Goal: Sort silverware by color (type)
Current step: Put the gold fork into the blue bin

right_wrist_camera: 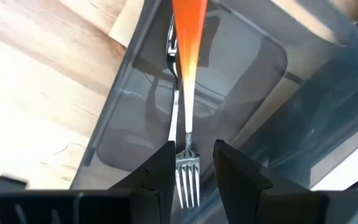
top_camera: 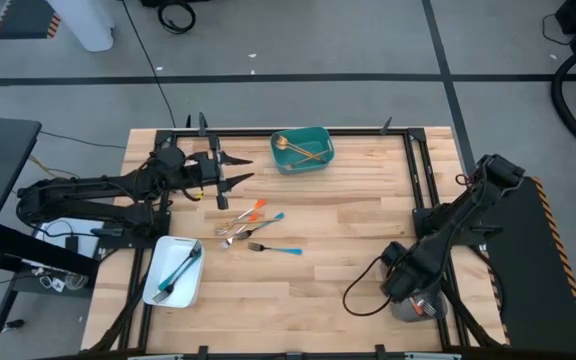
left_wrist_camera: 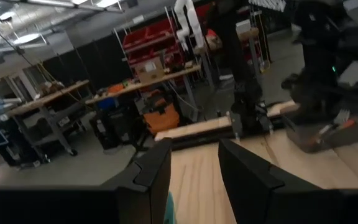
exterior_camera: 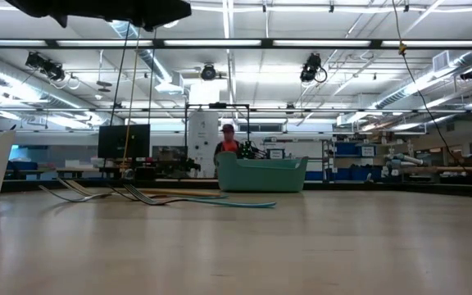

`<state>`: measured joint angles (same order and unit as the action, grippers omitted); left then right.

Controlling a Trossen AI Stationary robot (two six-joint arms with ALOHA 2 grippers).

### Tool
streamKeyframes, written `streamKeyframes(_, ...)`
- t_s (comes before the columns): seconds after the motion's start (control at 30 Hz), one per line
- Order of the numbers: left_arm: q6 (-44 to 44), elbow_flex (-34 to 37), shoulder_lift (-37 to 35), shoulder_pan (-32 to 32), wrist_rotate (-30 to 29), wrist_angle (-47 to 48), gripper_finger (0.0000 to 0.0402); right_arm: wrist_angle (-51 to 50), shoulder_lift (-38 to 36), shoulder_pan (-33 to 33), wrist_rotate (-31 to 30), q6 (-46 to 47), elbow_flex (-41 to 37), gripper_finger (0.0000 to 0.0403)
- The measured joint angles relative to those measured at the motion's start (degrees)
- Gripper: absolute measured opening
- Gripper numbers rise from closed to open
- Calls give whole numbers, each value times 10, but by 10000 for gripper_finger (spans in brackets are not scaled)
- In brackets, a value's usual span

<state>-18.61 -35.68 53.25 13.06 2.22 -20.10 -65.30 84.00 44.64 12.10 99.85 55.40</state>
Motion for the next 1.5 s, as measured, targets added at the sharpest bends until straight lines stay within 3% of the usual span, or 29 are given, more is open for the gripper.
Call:
streamKeyframes(0.47,45,0,0,-1,0,113,142,-10,-83,-42,-25,-46,0,115)
streamKeyframes(0.93,120,0,0,-2,0,211,142,-17,-91,-153,-65,-226,0,114)
streamKeyframes(1.5,169,5,0,-51,1,224,142,34,-62,-284,-122,-427,0,114)
